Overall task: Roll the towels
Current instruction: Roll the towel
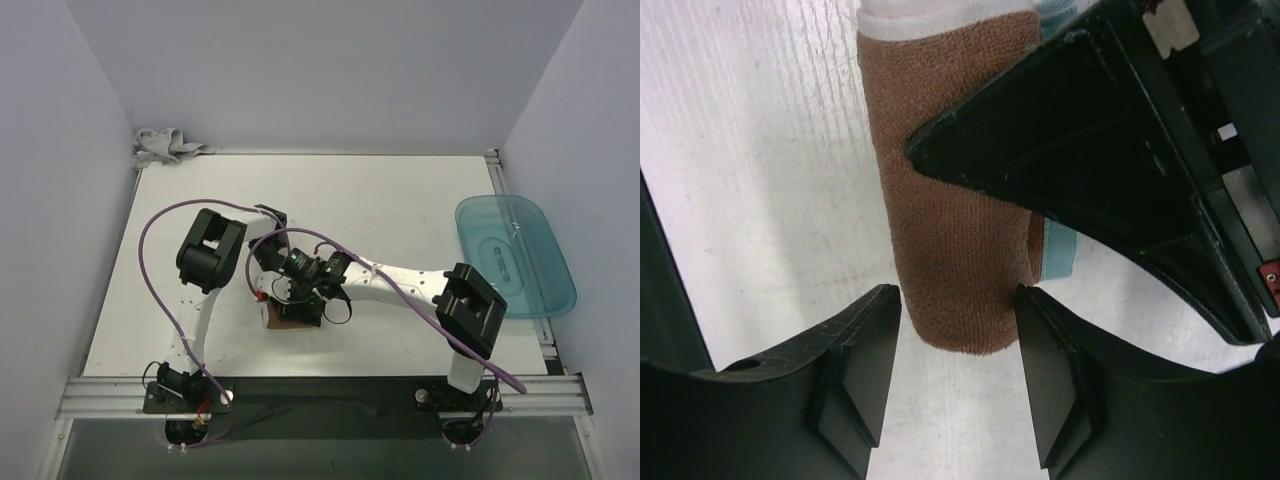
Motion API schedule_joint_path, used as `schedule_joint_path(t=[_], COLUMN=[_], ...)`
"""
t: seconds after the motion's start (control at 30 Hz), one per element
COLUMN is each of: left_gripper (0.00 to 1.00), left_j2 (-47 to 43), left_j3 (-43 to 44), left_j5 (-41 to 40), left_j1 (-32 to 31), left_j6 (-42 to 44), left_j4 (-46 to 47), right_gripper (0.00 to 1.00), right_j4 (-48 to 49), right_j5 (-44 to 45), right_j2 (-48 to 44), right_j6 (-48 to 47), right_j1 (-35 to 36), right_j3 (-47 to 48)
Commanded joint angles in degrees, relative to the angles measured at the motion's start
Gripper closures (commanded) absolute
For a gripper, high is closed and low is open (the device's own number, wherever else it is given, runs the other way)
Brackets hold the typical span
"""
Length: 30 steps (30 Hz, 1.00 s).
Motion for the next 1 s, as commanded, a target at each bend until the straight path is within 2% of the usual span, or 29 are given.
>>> schedule_joint_path(t=[0.0,0.13,0.23,0.27,0.33,0.37,0.43,0.67,0.73,0.97], left_gripper=[0.77,0.71,0.65,0.62,0.55,0.54,0.53,0.5,0.47,0.43], left_j2=[3.1,2.6,2.1,1.6,0.8,0.5,-0.6,-5.2,-7.5,-15.4], left_j3=[0.6,0.3,-0.5,-0.7,-1.0,-1.1,-0.9,1.1,1.2,-3.1], left_j5=[-7.7,-7.2,-6.5,-6.3,-5.8,-5.6,-5.0,-1.5,0.6,5.8], left_j1=[0.3,0.5,0.8,0.9,1.6,1.9,3.3,11.5,13.9,24.2], left_j6=[4.3,4.5,4.7,4.7,4.8,4.8,4.4,3.0,2.8,2.0], left_j4=[9.1,9.0,9.0,9.1,9.1,9.1,9.1,8.0,7.1,8.3], right_gripper=[0.51,0.52,0.62,0.69,0.78,0.89,0.99,1.0,1.0,1.0], right_j4=[3.5,3.3,2.9,2.5,0.9,0.4,-1.3,-6.6,-8.3,-10.5], right_j5=[0.3,-1.6,-3.4,-4.1,-6.4,-7.4,-9.7,-17.4,-19.1,-25.9], right_j2=[1.2,4.1,5.5,5.8,6.8,6.9,7.2,8.5,9.7,14.1], right_j6=[-1.0,-1.3,-1.4,-1.4,-1.2,-1.2,-1.0,-0.9,-0.2,3.4], right_j1=[-0.3,-0.5,-1.3,-1.6,-2.4,-2.6,-3.2,-5.4,-6.8,-11.9], right_j3=[0.0,-1.5,-1.8,-1.6,-1.3,-1.3,-1.2,-0.6,0.5,4.0])
